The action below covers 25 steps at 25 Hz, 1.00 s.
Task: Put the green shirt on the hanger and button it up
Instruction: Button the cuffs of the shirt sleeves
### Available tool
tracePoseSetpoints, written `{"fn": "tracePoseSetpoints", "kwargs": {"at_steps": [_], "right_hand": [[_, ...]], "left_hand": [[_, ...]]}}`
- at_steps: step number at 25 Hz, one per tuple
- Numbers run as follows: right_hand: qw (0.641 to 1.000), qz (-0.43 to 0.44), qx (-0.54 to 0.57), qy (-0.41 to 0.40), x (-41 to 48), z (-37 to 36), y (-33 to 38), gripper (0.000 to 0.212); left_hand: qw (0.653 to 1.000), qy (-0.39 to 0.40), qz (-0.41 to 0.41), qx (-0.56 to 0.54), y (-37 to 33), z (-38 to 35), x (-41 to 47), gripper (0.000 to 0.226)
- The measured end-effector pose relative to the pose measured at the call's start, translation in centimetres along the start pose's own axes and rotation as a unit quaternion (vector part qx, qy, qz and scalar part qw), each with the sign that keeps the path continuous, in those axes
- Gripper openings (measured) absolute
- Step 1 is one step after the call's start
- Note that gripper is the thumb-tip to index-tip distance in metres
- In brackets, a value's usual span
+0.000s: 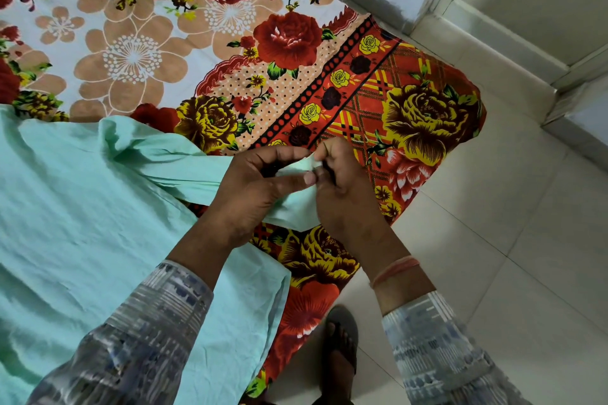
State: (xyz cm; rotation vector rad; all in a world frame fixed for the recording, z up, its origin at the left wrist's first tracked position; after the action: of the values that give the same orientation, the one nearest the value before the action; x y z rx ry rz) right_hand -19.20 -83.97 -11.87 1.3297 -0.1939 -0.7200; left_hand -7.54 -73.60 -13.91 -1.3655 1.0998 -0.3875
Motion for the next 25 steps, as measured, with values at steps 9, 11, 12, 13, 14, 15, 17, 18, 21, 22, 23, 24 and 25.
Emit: {"fn": "tracePoseSetpoints", "kwargs": {"at_steps": [9,11,12,13,14,15,17,18,21,22,23,24,25], "right_hand": [[0.978,-0.059,0.199,-0.018,-0.7,2.0,-0.3,0.023],[0.985,-0.053,0.154,-0.058,-0.9,2.5,-0.4,0.027],[0.987,-0.05,0.14,-0.061,-1.0,2.7,-0.3,0.028],[0.988,-0.054,0.14,-0.046,-1.0,2.9,-0.1,0.028],[0.985,-0.066,0.155,-0.02,-1.1,3.0,0.2,0.027],[0.983,-0.079,0.164,0.01,-1.1,3.0,0.5,0.023],[0.989,-0.079,0.125,0.021,-0.8,3.2,0.5,0.014],[0.992,-0.076,0.099,-0.001,-0.6,3.5,0.2,0.012],[0.994,-0.076,-0.003,-0.079,-0.1,5.5,-0.9,0.012],[0.991,-0.076,-0.067,-0.094,-0.1,6.3,-1.1,0.015],[0.983,-0.074,-0.129,-0.103,-0.1,7.0,-1.1,0.022],[0.975,-0.064,-0.175,-0.117,-0.3,7.4,-0.9,0.028],[0.97,-0.042,-0.196,-0.136,-0.5,7.3,-0.3,0.03]], "left_hand": [[0.999,0.033,-0.022,-0.02,-0.6,0.3,-0.6,0.033],[0.998,0.05,-0.027,0.006,-1.2,0.0,-0.8,0.035],[0.998,0.046,-0.03,0.027,-1.5,-0.1,-0.9,0.036],[0.998,0.039,-0.033,0.048,-1.7,-0.3,-1.0,0.036],[0.997,0.032,-0.035,0.061,-1.9,-0.4,-1.1,0.037],[0.997,0.023,-0.036,0.068,-2.1,-0.5,-1.2,0.037],[0.996,-0.007,-0.033,0.086,-2.2,-0.7,-1.3,0.037],[0.992,-0.038,-0.036,0.114,-2.1,-0.7,-1.4,0.038],[0.967,-0.169,-0.063,0.179,-1.7,0.0,-1.9,0.038],[0.964,-0.202,-0.065,0.161,-1.6,0.4,-2.2,0.035],[0.963,-0.223,-0.066,0.136,-1.6,0.8,-2.6,0.032],[0.964,-0.234,-0.065,0.11,-1.7,1.0,-3.0,0.03],[0.966,-0.235,-0.063,0.089,-2.0,0.9,-3.4,0.028]]}}
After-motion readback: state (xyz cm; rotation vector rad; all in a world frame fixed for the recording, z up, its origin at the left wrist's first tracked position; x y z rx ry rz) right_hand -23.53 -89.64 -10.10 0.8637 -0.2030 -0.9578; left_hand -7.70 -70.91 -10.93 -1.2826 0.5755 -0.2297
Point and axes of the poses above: each hand's wrist, its own x-axis towards the middle knuckle, its own z-axis out of the back of the hand, y = z × x, the point moved 3 cm from there along x, towards the middle knuckle, and after that the axes turned 6 degrees about y, right-handed, at the moved point
